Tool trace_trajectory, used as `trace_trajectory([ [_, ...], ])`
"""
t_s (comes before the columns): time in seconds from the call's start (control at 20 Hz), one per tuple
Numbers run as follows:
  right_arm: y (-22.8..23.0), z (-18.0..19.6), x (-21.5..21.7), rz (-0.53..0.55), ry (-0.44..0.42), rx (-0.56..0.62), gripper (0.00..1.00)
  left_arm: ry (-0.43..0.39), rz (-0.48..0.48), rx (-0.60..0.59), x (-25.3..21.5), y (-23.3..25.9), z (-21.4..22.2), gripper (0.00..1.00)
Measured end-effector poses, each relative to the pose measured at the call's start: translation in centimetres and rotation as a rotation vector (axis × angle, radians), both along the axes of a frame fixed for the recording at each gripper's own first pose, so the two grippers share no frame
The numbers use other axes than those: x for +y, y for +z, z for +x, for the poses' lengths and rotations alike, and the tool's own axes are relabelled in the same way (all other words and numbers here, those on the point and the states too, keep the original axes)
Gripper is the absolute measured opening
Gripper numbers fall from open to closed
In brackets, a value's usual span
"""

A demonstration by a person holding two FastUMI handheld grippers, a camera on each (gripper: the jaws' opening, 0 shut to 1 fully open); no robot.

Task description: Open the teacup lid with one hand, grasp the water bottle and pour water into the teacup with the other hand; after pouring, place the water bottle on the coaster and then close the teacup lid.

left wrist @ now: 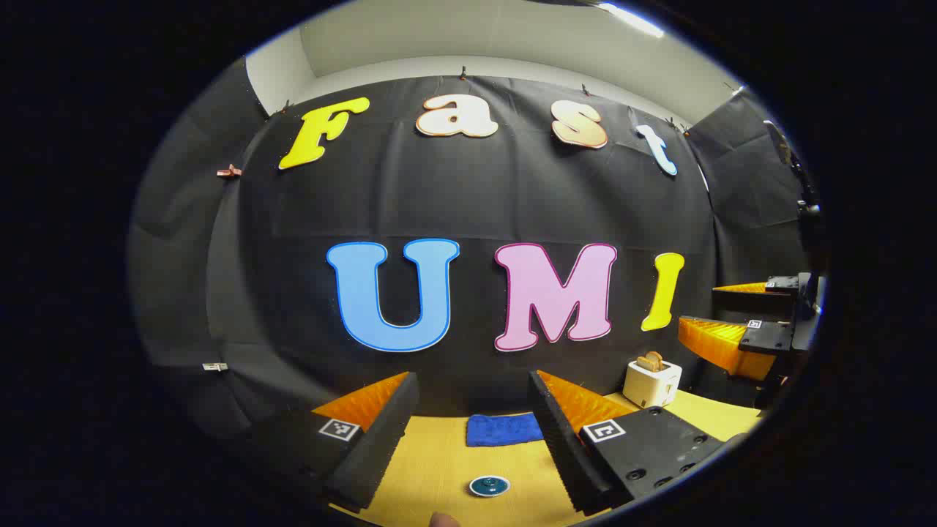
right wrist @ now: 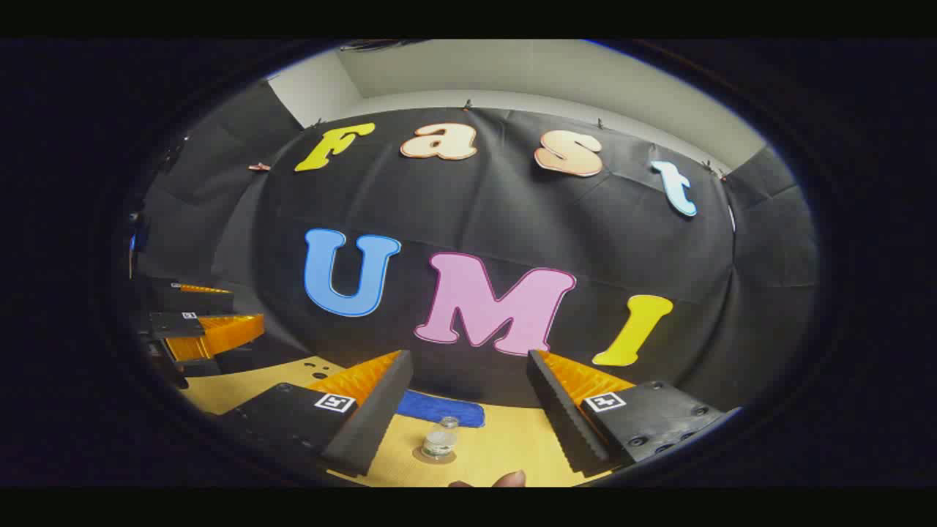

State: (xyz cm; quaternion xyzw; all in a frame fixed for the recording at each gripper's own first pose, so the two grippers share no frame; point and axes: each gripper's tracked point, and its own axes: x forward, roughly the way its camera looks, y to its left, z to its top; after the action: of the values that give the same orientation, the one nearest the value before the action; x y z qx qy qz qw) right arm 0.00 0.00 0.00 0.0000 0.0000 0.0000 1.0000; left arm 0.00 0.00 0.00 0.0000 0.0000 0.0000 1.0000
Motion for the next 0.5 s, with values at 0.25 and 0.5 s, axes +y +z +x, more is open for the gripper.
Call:
trace_trajectory([
  [0.25,-0.07,0.34,-0.03,0.016,-0.003,-0.005,0.96,-0.004,0.008,0.001,-0.10,0.18,0.09,0.95],
  [0.5,-0.23,0.17,-0.32,0.010,-0.002,-0.007,0.96,-0.003,0.009,0.007,-0.33,-0.21,0.03,0.95],
])
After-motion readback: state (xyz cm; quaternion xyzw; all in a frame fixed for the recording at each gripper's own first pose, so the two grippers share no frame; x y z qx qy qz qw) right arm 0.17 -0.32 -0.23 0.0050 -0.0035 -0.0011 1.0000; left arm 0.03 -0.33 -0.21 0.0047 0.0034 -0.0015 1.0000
